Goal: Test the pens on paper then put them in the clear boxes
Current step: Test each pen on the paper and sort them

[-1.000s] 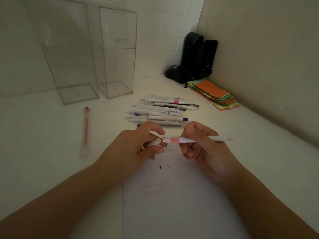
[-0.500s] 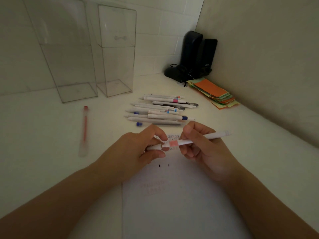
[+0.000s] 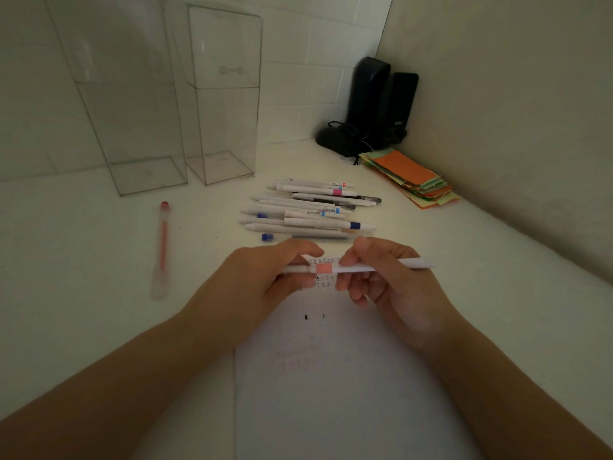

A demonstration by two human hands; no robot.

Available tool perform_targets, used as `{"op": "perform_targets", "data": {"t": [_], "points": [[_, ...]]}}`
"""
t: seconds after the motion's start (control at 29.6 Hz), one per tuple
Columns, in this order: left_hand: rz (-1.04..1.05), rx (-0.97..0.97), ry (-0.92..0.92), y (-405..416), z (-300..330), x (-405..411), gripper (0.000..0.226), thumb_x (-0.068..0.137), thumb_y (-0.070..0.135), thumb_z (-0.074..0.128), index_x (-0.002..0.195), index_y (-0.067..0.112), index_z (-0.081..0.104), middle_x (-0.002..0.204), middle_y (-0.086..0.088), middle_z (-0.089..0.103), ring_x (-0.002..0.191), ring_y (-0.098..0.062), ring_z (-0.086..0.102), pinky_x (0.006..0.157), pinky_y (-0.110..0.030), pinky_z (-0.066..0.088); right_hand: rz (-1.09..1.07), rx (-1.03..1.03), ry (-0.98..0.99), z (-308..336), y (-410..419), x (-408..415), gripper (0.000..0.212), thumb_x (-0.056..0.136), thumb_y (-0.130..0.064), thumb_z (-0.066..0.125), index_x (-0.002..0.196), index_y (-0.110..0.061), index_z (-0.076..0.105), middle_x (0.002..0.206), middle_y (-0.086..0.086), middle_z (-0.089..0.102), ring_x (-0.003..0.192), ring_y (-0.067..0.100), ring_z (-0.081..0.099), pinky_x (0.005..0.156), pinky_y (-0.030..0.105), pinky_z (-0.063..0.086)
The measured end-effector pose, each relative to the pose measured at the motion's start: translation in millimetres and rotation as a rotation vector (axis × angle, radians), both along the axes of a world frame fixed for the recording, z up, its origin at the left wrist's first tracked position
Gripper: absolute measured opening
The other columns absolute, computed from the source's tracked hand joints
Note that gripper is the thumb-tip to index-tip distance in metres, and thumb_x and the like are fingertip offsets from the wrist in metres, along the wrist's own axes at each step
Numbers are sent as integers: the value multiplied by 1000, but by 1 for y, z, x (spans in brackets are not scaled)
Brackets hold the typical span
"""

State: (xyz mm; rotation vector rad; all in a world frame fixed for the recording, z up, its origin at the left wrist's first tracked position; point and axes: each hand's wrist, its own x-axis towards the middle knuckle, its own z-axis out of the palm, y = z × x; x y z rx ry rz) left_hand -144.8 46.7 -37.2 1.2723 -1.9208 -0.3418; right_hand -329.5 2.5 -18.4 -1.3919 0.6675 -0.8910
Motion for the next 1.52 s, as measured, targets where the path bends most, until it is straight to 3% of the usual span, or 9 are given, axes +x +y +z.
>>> {"op": "perform_targets", "data": {"t": [0.24, 0.41, 0.51, 0.64, 0.81, 0.95, 1.12, 1.42, 1.52], "points": [[-67, 88, -36, 4, -1, -6, 27, 88, 36, 42, 115, 32, 43, 99, 25, 59, 77, 22, 47, 73, -2, 36, 19, 74, -22, -2, -2, 1, 35, 85, -27, 46, 63, -15, 71, 54, 7, 63, 42, 12, 50, 41, 19, 41], [140, 24, -220, 1, 0, 1, 38, 80, 66, 37, 74, 32, 51, 50, 14, 43, 48, -9, 45, 46, -17, 29, -7, 48, -6, -4, -3, -1, 34, 85, -27, 46, 62, -16, 69, 50, 5, 58, 41, 11, 44, 40, 18, 35], [145, -111, -383, 2, -2, 1, 44, 81, 59, 31, 64, 24, 52, 46, 11, 30, 39, -6, 31, 42, -13, 22, -2, 49, 12, -4, -2, 0, 35, 86, -28, 45, 59, -17, 65, 46, 4, 51, 40, 11, 39, 40, 20, 29], [120, -216, -410, 8, 2, -7, 33, 90, 51, 27, 67, 27, 29, 53, 11, 21, 40, -7, 22, 44, -6, 10, 43, 82, -52, -3, 0, -1, 36, 87, -28, 43, 59, -13, 60, 45, 6, 50, 41, 14, 39, 42, 21, 32], [79, -219, -311, 9, 0, -10, 39, 93, 50, 22, 65, 25, 37, 53, 15, 25, 41, -5, 25, 45, -6, 15, 147, 149, -126, -5, 1, 0, 37, 88, -27, 40, 58, -15, 59, 49, 9, 54, 43, 17, 42, 42, 21, 34], [33, 52, -197, 6, -7, -12, 45, 88, 60, 29, 60, 26, 39, 48, 7, 39, 45, -7, 40, 46, -17, 32, 78, 99, -21, -7, -2, 0, 36, 87, -26, 41, 59, -14, 58, 45, 8, 49, 39, 15, 37, 40, 19, 30], [11, 203, -133, 5, -8, -12, 23, 81, 47, 56, 70, 29, 46, 58, 8, 48, 58, 2, 47, 56, -15, 36, -20, -11, 69, 9, -5, -9, 26, 85, -25, 51, 61, -16, 56, 41, -1, 38, 36, 10, 26, 37, 19, 20], [-54, 156, -533, 10, 18, -26, 11, 86, 37, 54, 85, 29, 48, 72, 16, 43, 67, -5, 43, 59, -9, 30, -226, -297, 195, 88, 60, -121, 20, 85, -27, 59, 67, -21, 64, 64, 5, 66, 50, 15, 53, 47, 21, 41], [-194, 6, -442, 28, 43, -74, 5, 84, 31, 59, 83, 28, 55, 71, 16, 51, 64, -7, 49, 57, -13, 35, -325, -282, 174, 79, 126, -187, 24, 79, -42, 63, 75, -19, 68, 71, 7, 68, 55, 18, 56, 49, 22, 45]]}}
